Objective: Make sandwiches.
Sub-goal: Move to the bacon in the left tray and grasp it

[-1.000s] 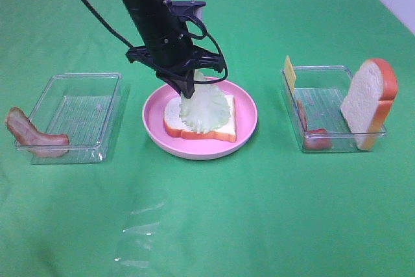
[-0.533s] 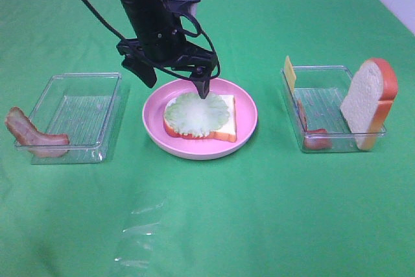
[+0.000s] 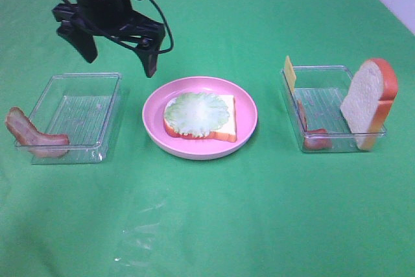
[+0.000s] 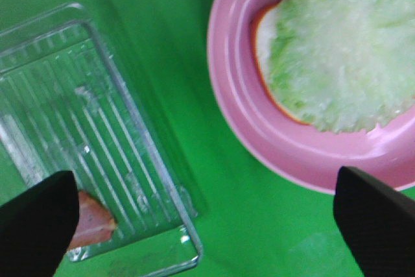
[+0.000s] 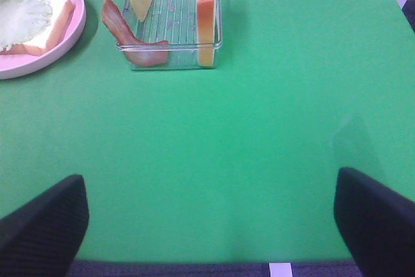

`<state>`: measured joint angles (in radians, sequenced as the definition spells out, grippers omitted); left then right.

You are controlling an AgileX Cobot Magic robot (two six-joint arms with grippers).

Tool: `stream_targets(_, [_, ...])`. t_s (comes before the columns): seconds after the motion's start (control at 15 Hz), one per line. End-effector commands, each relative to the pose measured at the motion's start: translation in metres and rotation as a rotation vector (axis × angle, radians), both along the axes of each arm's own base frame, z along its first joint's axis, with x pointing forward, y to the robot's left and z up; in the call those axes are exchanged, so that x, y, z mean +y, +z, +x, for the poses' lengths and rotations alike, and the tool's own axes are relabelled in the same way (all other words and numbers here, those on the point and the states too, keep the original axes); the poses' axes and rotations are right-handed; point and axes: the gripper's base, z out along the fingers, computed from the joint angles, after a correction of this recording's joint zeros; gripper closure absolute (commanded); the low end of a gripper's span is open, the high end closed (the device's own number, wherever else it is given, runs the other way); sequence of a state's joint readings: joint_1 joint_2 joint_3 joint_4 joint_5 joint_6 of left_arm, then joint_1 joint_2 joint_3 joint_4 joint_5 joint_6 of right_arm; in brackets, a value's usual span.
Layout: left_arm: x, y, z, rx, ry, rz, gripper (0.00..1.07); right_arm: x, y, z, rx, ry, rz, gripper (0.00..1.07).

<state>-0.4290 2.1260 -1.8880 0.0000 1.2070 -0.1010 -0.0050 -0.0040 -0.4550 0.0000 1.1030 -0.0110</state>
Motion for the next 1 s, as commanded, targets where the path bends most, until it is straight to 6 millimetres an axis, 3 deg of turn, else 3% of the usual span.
stream_targets(0.07, [0.033, 0.001, -0.021, 0.142, 0.058, 0.060, 0.06, 0.000, -0.001, 0.000, -0.011, -0.001, -0.006, 0.09])
stream_targets(0.33, [0.088, 0.003, -0.027, 0.172, 0.161, 0.099, 0.06, 0.000, -0.001, 0.000, -0.011, -0.001, -0.006, 0.09])
stream_targets(0.73, [0.135, 0.006, -0.025, 0.187, 0.243, 0.060, 0.06, 0.000, -0.001, 0.000, -0.011, -0.001, -0.006, 0.09])
stream_targets(0.87, [0.150, -0.012, -0.033, 0.260, 0.254, 0.063, 0.06, 0.000, -0.001, 0.000, -0.011, -0.001, -0.006, 0.09])
stream_targets(1.0, [0.151, -0.030, -0.038, 0.259, 0.261, 0.062, 0.06, 0.000, -0.001, 0.000, -0.011, -0.001, -0.006, 0.09])
